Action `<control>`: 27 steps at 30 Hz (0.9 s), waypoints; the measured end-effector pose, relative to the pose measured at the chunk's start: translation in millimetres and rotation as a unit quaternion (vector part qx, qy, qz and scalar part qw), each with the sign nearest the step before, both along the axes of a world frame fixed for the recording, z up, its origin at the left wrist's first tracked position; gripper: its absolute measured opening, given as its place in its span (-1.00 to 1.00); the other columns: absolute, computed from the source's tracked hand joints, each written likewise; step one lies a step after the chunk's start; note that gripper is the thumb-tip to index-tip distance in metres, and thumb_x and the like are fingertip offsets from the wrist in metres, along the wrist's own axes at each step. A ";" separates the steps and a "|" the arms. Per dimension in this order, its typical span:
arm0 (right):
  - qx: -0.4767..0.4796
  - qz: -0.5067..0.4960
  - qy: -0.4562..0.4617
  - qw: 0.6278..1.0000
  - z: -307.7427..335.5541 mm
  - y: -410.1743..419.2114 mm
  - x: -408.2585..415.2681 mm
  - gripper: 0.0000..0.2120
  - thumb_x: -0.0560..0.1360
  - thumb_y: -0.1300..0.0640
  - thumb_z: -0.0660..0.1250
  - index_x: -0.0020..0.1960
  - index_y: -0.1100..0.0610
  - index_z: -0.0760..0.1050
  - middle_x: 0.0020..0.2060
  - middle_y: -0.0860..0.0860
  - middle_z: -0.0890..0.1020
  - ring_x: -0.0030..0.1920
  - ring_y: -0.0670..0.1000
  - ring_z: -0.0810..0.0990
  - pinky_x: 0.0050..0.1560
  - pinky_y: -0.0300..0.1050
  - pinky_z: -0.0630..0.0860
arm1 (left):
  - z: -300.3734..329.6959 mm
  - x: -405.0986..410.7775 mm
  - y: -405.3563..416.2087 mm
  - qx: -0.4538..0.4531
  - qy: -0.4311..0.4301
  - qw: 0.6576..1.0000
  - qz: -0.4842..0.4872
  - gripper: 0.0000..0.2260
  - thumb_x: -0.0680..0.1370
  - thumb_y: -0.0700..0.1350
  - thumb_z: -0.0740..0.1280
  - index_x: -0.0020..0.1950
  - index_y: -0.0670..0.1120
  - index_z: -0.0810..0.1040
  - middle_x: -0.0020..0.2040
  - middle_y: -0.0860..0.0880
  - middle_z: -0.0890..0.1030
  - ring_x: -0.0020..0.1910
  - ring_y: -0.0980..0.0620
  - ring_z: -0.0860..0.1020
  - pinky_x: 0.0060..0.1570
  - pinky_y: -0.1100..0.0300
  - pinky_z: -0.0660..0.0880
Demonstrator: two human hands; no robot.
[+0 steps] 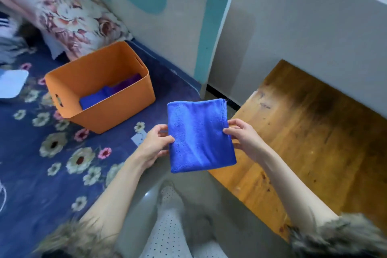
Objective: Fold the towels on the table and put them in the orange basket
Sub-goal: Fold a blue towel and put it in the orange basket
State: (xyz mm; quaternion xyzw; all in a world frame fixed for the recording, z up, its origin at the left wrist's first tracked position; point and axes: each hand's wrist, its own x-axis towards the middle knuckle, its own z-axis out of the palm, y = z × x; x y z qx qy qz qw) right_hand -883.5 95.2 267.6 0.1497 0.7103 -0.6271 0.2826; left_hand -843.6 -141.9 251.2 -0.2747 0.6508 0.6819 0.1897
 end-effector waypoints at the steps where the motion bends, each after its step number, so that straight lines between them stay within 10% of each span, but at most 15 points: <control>1: 0.004 0.017 0.000 1.000 1.0 -16.5 -7.2 -0.88 0.51 0.26 0.28 0.04 0.14 0.46 -0.18 0.01 0.60 -0.26 -0.10 0.58 -0.25 -0.19 0.51 | 0.1 -0.1 -13.8 0.001 -0.001 1.000 0.021 -0.72 0.51 -0.38 0.24 0.16 -0.10 0.41 -0.01 -0.02 0.51 -0.20 0.13 0.54 -0.30 0.22 0.51; 17: 0.038 0.152 0.009 0.988 -17.2 -321.7 -205.9 -0.86 0.47 0.26 0.30 0.01 0.10 0.49 -0.21 -0.01 0.58 -0.23 0.00 0.52 -0.19 -0.13 0.46 | -28.0 -133.7 -284.8 -0.049 -0.011 0.977 0.207 -0.85 0.52 -0.20 0.27 -0.06 0.06 0.43 0.00 -0.02 0.55 -0.12 0.00 0.52 -0.15 0.06 0.47; 27: 0.171 0.248 0.012 0.954 -87.8 -411.6 -307.5 -0.84 0.49 0.19 0.29 0.07 0.09 0.44 -0.03 0.01 0.54 -0.04 0.01 0.56 -0.14 -0.07 0.59 | -102.2 -219.6 -345.0 -0.027 -0.083 0.960 0.266 -0.79 0.55 -0.16 0.31 0.15 -0.04 0.38 0.09 -0.05 0.54 -0.05 0.04 0.54 -0.20 0.13 0.49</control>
